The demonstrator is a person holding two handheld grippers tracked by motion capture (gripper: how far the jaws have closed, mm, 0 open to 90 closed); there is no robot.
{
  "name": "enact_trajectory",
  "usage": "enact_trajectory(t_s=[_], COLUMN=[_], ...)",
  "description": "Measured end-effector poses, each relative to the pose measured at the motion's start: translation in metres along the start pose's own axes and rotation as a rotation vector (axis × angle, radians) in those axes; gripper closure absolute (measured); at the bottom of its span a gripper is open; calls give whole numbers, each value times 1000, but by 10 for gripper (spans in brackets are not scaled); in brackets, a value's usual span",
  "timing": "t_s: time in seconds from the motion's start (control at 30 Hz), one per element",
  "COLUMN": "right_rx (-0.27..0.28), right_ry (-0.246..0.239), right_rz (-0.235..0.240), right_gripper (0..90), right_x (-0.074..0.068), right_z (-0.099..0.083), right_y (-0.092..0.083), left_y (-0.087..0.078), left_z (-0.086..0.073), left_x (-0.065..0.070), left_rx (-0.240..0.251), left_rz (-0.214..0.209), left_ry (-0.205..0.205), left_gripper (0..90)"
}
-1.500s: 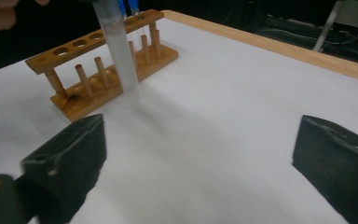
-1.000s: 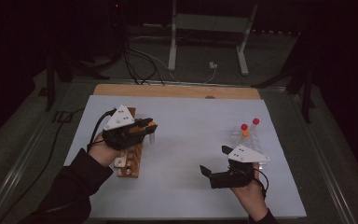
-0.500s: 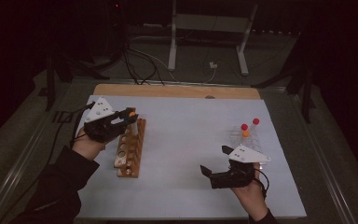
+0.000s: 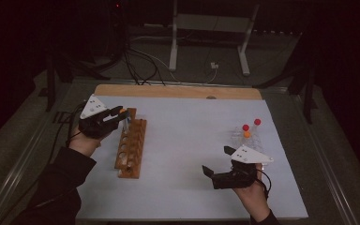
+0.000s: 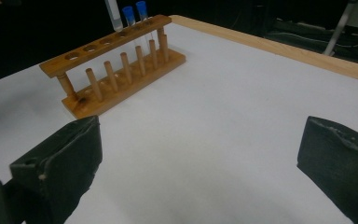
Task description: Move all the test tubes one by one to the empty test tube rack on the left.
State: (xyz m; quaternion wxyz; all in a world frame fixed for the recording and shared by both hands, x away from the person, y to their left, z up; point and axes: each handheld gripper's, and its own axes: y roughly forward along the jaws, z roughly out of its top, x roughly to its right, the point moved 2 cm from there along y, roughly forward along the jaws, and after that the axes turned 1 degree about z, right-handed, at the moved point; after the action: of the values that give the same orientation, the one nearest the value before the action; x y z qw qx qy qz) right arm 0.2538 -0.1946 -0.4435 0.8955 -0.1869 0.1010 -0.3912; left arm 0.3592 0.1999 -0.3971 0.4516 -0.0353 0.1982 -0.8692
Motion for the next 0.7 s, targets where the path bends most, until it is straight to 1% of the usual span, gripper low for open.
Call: enact_trajectory(t_s=[0.03, 0.17, 0.2, 0.27, 0.3, 0.47, 0.57, 0.7], right_rx=[-2, 0, 1, 1, 0, 2, 2, 1], right_ry=[-1, -1, 0, -2, -1, -2, 1, 3], right_rz=[0, -2, -1, -4, -3, -3, -3, -2], right_gripper=[0, 0, 0, 0, 0, 0, 0, 0], right_x=[0, -1, -1, 0, 0, 0, 0, 1], right_z=[0, 0, 0, 0, 0, 0, 0, -1], right_y=[0, 0, 0, 0, 0, -1, -1, -1], left_y=[1, 7, 8, 11, 12, 18, 21, 24], left_z=[-3, -12, -14, -18, -21, -31, -37, -43], left_x=[-1, -3, -3, -3, -2, -1, 0, 0], left_rx=[1, -8, -11, -18, -22, -35, -46, -54], left_rz=[0, -4, 0, -6, -2, -10, -10, -13], left_ry=[-11, -34, -34, -40, -37, -53, -53, -59], left_gripper=[717, 717, 717, 717, 717, 717, 717, 717])
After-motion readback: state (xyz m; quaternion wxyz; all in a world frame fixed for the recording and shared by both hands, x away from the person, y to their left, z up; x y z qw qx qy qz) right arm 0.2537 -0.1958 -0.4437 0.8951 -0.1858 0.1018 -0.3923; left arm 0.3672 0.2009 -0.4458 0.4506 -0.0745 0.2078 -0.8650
